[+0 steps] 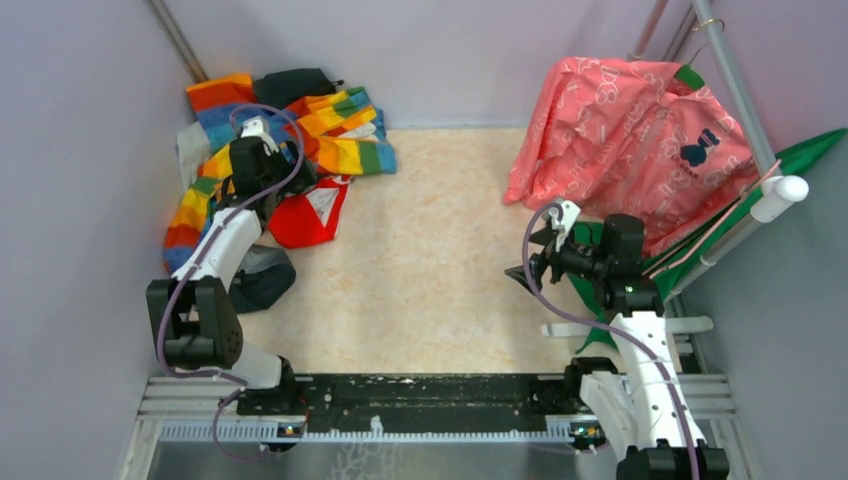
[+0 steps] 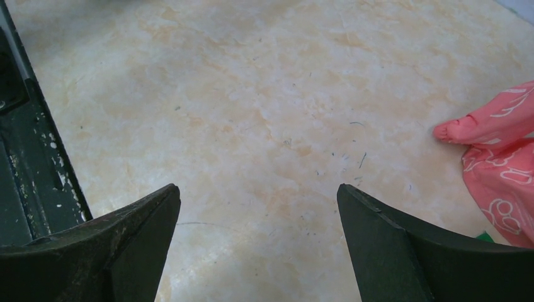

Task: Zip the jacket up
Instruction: Pick up the jacket from the center of the board.

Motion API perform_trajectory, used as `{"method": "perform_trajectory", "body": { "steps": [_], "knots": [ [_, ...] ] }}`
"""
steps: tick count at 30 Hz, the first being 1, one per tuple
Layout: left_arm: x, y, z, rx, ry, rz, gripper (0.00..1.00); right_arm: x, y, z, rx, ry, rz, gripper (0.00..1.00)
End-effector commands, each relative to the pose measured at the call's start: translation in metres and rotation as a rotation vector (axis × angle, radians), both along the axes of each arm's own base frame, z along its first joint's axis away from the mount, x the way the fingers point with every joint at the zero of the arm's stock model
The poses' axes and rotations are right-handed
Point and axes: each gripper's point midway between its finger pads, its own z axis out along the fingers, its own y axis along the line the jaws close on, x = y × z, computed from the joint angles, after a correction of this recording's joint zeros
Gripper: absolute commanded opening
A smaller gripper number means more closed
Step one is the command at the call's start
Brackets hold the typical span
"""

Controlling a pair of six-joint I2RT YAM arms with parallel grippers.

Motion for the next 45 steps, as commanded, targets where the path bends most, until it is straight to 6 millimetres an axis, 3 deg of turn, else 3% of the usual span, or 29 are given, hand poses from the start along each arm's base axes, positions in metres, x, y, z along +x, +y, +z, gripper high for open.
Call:
{"method": "perform_trajectory", "body": {
  "steps": [1,9,11,14,18,21,22,24,25,27,30,31,33,37,41,45],
  "knots": [
    [0.035,-0.007,0.041,0.025,-0.15,-0.066,0.93,-0.006,0.012,0.007,-0.006,-0.063,0.074,0.95],
    [0.064,0.033,0.024,0.605,-0.164,-0.209,0.95,-0.015,0.022,0.004,-0.015,-0.055,0.129,0.95],
    [0.072,0.054,0.01,0.676,-0.104,-0.195,0.95,-0.016,0.023,0.003,-0.016,-0.051,0.134,0.95],
    [0.081,0.069,-0.009,0.706,-0.023,-0.198,0.92,-0.016,0.023,0.001,-0.017,-0.045,0.135,0.95],
    [0.087,0.082,-0.031,0.679,0.021,-0.21,0.79,-0.015,0.023,-0.001,-0.019,-0.037,0.134,0.95],
    [0.091,0.079,-0.046,0.638,0.041,-0.248,0.68,-0.015,0.023,-0.003,-0.022,-0.033,0.131,0.95],
    [0.093,0.078,-0.048,0.628,0.043,-0.25,0.6,-0.014,0.023,-0.003,-0.024,-0.035,0.13,0.95],
    [0.095,0.076,-0.044,0.617,0.034,-0.248,0.25,-0.014,0.022,-0.004,-0.026,-0.032,0.127,0.95],
    [0.097,0.076,-0.037,0.613,0.023,-0.243,0.14,-0.013,0.022,-0.004,-0.029,-0.034,0.124,0.96],
    [0.1,0.068,-0.011,0.592,-0.033,-0.258,0.05,-0.013,0.022,-0.005,-0.029,-0.033,0.124,0.96],
    [0.099,0.043,0.056,0.566,-0.166,-0.295,0.01,-0.014,0.022,-0.006,-0.028,-0.028,0.128,0.96],
    [0.095,0.03,0.089,0.574,-0.23,-0.306,0.0,-0.014,0.022,-0.006,-0.027,-0.028,0.129,0.96],
    [0.083,-0.004,0.13,0.603,-0.316,-0.363,0.0,-0.014,0.022,-0.006,-0.027,-0.026,0.13,0.96],
    [0.044,-0.086,0.179,0.672,-0.44,-0.515,0.0,-0.014,0.023,-0.006,-0.028,-0.027,0.133,0.96],
    [-0.007,-0.137,0.221,0.625,-0.557,-0.63,0.0,-0.016,0.023,-0.006,-0.026,-0.028,0.138,0.96],
    [-0.061,-0.184,0.256,0.444,-0.661,-0.79,0.0,-0.018,0.024,-0.004,-0.02,-0.03,0.149,0.96]
  ]
}}
